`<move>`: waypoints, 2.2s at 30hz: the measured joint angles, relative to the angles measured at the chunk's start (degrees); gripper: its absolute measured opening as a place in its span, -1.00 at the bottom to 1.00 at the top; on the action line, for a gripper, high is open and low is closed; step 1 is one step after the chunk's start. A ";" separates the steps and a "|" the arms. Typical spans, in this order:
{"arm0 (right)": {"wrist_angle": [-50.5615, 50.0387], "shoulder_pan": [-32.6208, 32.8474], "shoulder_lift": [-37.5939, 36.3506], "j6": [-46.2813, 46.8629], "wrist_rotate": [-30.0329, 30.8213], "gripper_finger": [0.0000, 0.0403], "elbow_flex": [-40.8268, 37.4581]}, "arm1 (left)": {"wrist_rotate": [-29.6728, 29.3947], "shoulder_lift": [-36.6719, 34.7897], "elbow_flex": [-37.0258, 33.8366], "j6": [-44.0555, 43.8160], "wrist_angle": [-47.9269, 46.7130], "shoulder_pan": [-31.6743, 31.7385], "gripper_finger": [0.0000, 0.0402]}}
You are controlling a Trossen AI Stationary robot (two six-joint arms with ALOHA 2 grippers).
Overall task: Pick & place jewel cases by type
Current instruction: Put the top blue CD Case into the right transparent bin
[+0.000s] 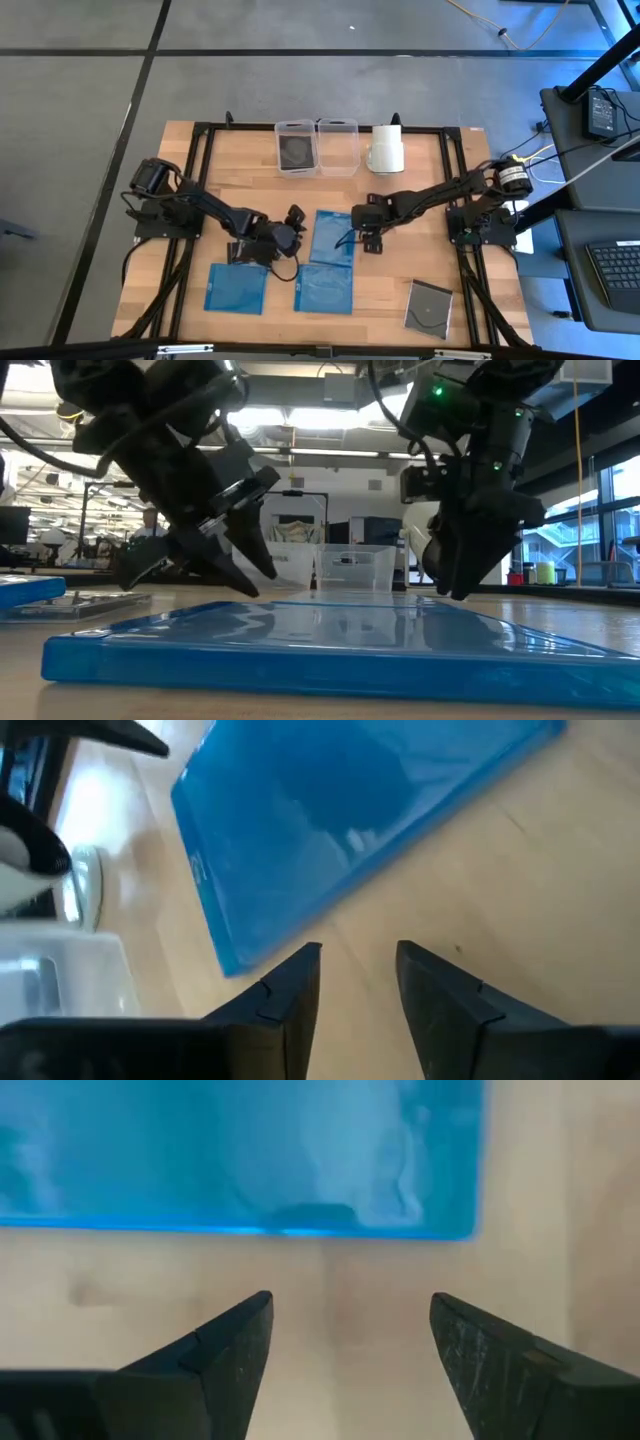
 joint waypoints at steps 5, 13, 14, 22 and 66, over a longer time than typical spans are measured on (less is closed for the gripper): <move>10.56 2.00 0.00 -0.02 -0.06 0.36 -4.64 | -2.49 0.31 0.02 4.49 -0.11 0.48 -0.40; 20.01 2.41 -0.31 4.38 1.04 0.36 -10.49 | 0.77 0.31 0.02 21.47 -0.19 0.30 -0.39; 20.15 2.43 -0.31 4.46 1.57 0.36 -10.71 | 1.45 0.31 0.00 22.14 0.04 0.30 -0.39; 23.65 2.38 -0.10 1.47 2.40 0.36 -10.95 | 1.30 0.31 0.02 32.39 3.59 1.42 -0.43; 24.79 2.33 0.00 1.19 2.92 0.36 -10.99 | 6.37 5.66 -0.15 35.94 15.67 4.04 -0.43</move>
